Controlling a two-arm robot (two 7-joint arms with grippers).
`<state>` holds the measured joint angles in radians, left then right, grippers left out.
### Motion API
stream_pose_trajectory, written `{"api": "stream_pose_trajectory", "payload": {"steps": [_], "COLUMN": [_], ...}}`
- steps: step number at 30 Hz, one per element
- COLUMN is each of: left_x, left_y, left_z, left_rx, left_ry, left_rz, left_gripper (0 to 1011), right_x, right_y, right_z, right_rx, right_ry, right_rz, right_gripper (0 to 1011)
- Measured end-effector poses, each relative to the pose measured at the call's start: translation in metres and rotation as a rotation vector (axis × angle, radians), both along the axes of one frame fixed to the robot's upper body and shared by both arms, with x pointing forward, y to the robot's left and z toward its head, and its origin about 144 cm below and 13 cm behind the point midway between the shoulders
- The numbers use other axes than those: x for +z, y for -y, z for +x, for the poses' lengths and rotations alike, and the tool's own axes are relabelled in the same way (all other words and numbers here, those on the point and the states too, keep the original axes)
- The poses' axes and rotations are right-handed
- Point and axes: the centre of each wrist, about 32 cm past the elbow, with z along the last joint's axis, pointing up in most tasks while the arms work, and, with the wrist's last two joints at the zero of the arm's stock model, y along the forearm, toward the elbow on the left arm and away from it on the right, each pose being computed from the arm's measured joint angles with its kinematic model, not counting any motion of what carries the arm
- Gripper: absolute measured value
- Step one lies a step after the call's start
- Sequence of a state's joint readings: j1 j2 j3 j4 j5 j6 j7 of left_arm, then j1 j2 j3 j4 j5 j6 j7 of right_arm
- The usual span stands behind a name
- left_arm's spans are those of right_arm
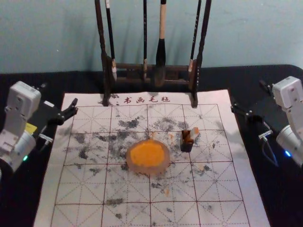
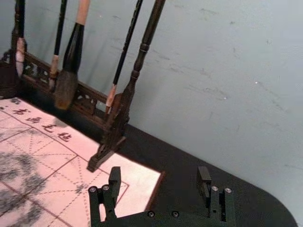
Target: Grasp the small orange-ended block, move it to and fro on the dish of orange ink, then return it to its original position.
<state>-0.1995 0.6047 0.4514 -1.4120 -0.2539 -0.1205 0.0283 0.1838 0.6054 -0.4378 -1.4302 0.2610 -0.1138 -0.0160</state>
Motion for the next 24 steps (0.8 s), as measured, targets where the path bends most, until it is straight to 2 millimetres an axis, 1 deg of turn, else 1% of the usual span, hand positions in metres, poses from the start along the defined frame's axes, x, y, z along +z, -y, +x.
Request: {"api": "stream_pose_trajectory", "payload": {"steps": [5, 14, 19, 24], "left_x": [0.0, 0.0, 0.0, 0.0], "left_y": [0.0, 0.0, 0.0, 0.0], "left_z": [0.0, 0.0, 0.0, 0.0], "left_rx": [0.0, 0.0, 0.0, 0.0], "left_ry": [0.0, 0.0, 0.0, 0.0], "left_rz": [0.0, 0.0, 0.0, 0.0], "left_gripper": [1001, 1001, 1001, 1001], "right_x": [0.003, 0.005, 0.005, 0.006], "right_y": [-0.003, -0.014, -0.026, -0.037], "right_z": [-0.01, -0.042, -0.063, -0.07], "right_rx": [0.024, 0.091, 0.164, 0.224], "right_ry": [-0.032, -0.158, -0.255, -0.306], "right_rz": [0.019, 0.073, 0.121, 0.163], "right_gripper": [1002, 1002, 1002, 1002]}}
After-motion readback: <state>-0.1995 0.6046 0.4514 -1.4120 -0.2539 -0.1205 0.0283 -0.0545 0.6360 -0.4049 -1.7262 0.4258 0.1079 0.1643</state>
